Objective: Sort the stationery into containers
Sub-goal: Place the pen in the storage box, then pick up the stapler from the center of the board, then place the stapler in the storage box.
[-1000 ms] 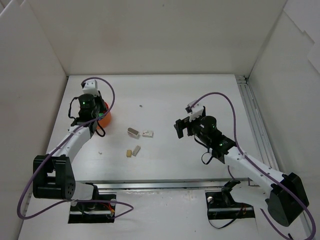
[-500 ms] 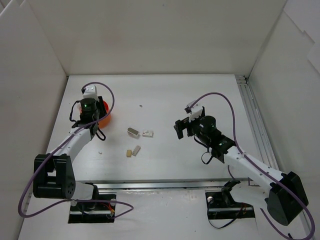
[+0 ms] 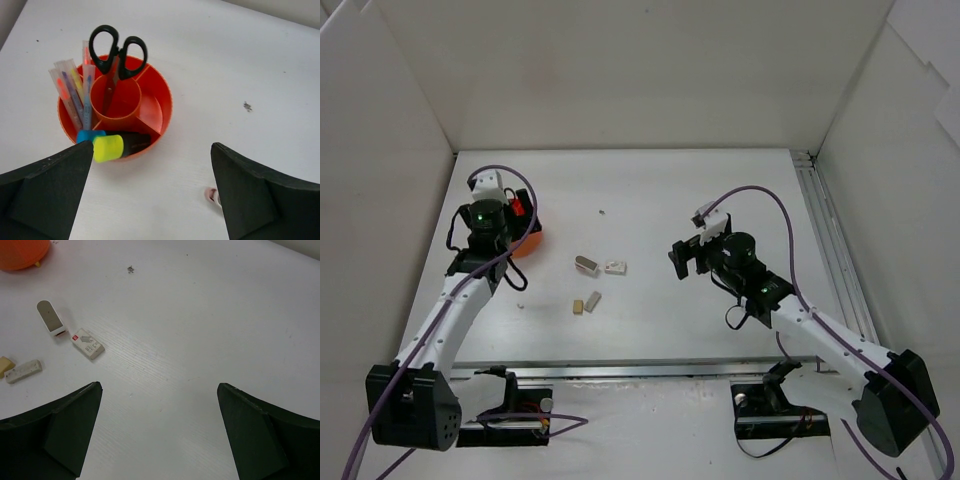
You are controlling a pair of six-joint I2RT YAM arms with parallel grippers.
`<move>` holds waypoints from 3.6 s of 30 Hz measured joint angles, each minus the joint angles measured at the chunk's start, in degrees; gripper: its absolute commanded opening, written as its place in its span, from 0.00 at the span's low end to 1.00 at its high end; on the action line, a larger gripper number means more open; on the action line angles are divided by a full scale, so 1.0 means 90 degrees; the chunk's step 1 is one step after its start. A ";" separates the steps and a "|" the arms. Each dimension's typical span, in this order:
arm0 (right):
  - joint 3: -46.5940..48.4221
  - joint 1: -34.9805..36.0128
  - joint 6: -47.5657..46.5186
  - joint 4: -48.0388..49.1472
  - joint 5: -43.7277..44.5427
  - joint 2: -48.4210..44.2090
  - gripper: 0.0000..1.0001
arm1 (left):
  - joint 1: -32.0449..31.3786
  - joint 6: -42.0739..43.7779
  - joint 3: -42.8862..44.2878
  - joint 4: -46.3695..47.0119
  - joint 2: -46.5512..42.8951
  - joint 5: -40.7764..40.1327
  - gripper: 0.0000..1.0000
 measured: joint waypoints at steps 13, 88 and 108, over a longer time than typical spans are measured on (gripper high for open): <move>-0.0384 -0.0002 0.0121 -0.0585 0.0056 -0.0767 0.98 | -0.1287 -0.0784 0.0590 -0.1824 0.0758 0.1154 0.99; -0.0522 -0.0039 0.0024 -0.1277 0.1222 -0.0857 0.98 | -0.0202 0.0724 0.4833 -0.3614 0.4381 -0.0415 0.00; -0.0522 -0.0039 0.0017 -0.1406 0.1294 -0.0852 0.98 | -0.0160 0.0631 0.4964 -0.3264 0.4799 -0.0551 0.57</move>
